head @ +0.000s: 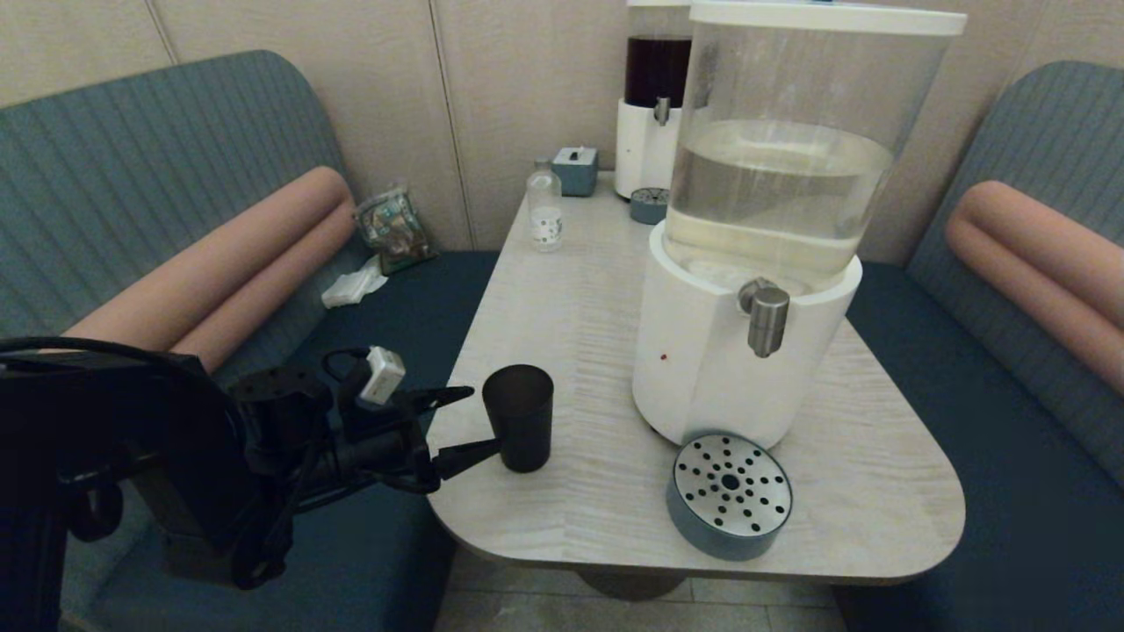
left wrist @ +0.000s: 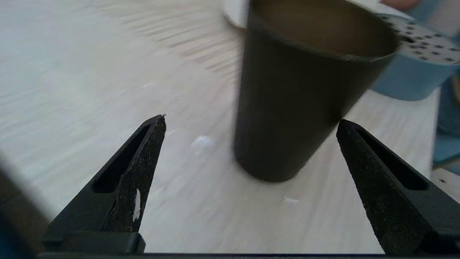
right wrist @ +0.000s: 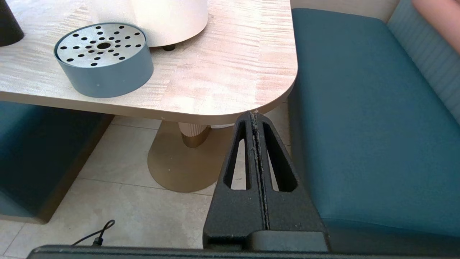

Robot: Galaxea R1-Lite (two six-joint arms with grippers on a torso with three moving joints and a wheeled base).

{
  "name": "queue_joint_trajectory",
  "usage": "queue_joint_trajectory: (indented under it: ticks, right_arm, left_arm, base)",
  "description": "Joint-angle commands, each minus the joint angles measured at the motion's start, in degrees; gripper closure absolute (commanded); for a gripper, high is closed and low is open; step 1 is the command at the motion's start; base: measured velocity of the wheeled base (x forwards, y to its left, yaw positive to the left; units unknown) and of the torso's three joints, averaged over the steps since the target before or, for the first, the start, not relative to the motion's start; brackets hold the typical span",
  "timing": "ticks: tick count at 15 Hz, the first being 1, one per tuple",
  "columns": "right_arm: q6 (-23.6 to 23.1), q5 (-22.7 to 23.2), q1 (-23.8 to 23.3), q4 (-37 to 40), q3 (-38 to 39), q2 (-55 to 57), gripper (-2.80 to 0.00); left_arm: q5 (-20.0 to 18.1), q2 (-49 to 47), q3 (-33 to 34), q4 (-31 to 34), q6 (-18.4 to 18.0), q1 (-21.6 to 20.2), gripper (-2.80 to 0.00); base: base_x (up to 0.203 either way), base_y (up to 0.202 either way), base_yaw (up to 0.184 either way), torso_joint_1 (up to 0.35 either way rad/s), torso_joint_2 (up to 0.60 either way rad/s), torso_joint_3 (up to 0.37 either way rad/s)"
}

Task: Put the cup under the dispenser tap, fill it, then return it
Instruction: Pick up the cup

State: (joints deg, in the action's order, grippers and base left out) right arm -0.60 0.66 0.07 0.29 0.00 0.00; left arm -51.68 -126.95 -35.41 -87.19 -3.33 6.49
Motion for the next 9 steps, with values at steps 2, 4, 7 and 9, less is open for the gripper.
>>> queue_joint_trajectory:
  ticks: [2, 4, 7, 9]
  right_arm:
    - [-0.02, 0.04, 0.01, -0.03, 0.0, 0.0, 0.0]
    - [-0.02, 0.04, 0.01, -0.03, 0.0, 0.0, 0.0]
    - [-0.02, 0.04, 0.01, -0.03, 0.0, 0.0, 0.0]
    - [-0.02, 0.04, 0.01, -0.03, 0.0, 0.0, 0.0]
  left_arm:
    - [-0.19, 0.17, 0.26, -0.48, 0.08, 2.41, -2.8]
    - [-0.11, 0.32, 0.36, -0.48, 0.33, 4.09, -2.8]
    - [1.99, -0.57, -2.86, -0.48, 1.29, 5.33, -2.8]
    - [3.48, -1.92, -5.43, -0.48, 1.59, 5.39, -2.8]
  base:
    - [0.0, 0.0, 0.0, 0.0, 0.0, 0.0]
    - [0.0, 0.0, 0.0, 0.0, 0.0, 0.0]
    - [0.0, 0.0, 0.0, 0.0, 0.0, 0.0]
    - [0.0, 0.0, 0.0, 0.0, 0.0, 0.0]
